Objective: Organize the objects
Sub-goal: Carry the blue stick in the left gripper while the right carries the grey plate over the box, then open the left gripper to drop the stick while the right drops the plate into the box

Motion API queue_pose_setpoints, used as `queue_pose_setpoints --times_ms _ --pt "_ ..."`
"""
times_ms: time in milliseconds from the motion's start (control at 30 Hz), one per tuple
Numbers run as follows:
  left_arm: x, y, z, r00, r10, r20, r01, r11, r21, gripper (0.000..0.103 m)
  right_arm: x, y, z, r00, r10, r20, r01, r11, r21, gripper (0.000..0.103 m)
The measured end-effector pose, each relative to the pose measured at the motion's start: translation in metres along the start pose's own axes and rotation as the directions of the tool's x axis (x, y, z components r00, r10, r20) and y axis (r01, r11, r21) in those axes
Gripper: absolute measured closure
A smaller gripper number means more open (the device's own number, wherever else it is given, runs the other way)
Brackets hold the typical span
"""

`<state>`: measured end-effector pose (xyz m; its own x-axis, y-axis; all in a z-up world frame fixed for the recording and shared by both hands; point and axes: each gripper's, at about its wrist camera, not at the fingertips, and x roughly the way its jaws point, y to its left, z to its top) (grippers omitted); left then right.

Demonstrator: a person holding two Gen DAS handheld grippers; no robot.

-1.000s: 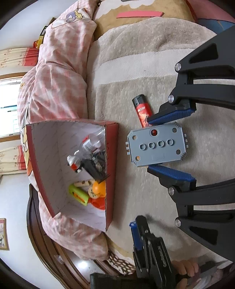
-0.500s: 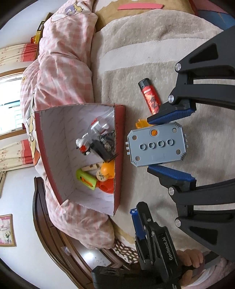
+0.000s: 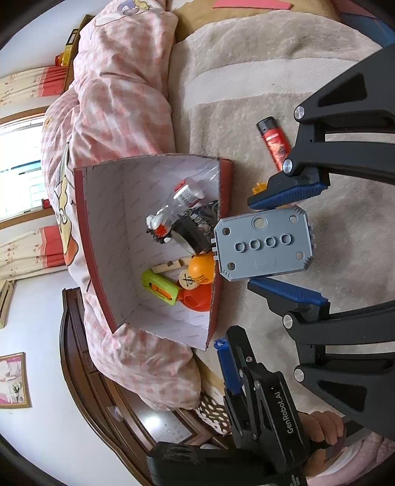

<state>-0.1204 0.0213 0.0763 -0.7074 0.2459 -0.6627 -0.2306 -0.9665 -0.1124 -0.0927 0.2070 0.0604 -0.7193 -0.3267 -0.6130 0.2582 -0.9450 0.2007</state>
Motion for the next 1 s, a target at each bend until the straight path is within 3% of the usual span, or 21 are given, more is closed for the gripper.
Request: queue_pose_setpoints --times_ms 533,1000 --pt "0.018 0.008 0.047 0.998 0.027 0.053 -0.027 1.0 0.011 0.061 0.026 0.004 0.043 1.0 0.004 0.025 -0.003 1.0 -0.026 0.055" --pt "0.062 0.018 0.09 0.996 0.065 0.067 -0.067 0.997 0.03 0.061 0.07 -0.01 0.095 0.997 -0.072 0.039 0.073 0.997 -0.024 0.055"
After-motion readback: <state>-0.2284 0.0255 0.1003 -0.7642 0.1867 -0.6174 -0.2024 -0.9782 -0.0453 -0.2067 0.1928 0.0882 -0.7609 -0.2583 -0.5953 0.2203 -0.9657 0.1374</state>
